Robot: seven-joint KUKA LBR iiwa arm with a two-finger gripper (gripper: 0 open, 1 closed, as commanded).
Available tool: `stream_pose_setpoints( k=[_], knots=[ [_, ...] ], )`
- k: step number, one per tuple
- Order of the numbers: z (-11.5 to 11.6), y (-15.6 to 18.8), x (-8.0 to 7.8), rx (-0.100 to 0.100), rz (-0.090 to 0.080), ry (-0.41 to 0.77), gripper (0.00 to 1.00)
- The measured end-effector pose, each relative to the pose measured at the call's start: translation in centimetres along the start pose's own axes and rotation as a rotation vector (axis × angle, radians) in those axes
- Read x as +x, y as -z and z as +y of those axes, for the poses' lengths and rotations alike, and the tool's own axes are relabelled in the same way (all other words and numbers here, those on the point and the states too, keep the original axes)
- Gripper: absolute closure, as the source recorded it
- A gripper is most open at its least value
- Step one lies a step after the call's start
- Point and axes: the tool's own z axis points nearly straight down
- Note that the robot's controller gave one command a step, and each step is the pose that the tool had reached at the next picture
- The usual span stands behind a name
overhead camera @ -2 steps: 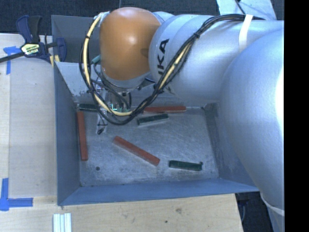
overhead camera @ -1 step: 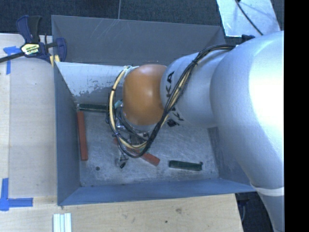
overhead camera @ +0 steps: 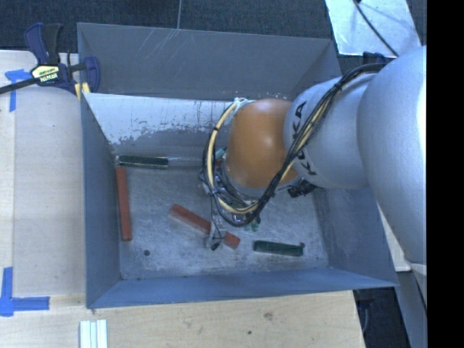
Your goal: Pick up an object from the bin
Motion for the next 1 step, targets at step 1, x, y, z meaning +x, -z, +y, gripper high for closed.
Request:
stream_pose_setpoints(
  k=[1],
  knots=[
    [-0.22, 3.5, 1.96, -0.002, 0.001, 0.373, 0.0]
  ],
)
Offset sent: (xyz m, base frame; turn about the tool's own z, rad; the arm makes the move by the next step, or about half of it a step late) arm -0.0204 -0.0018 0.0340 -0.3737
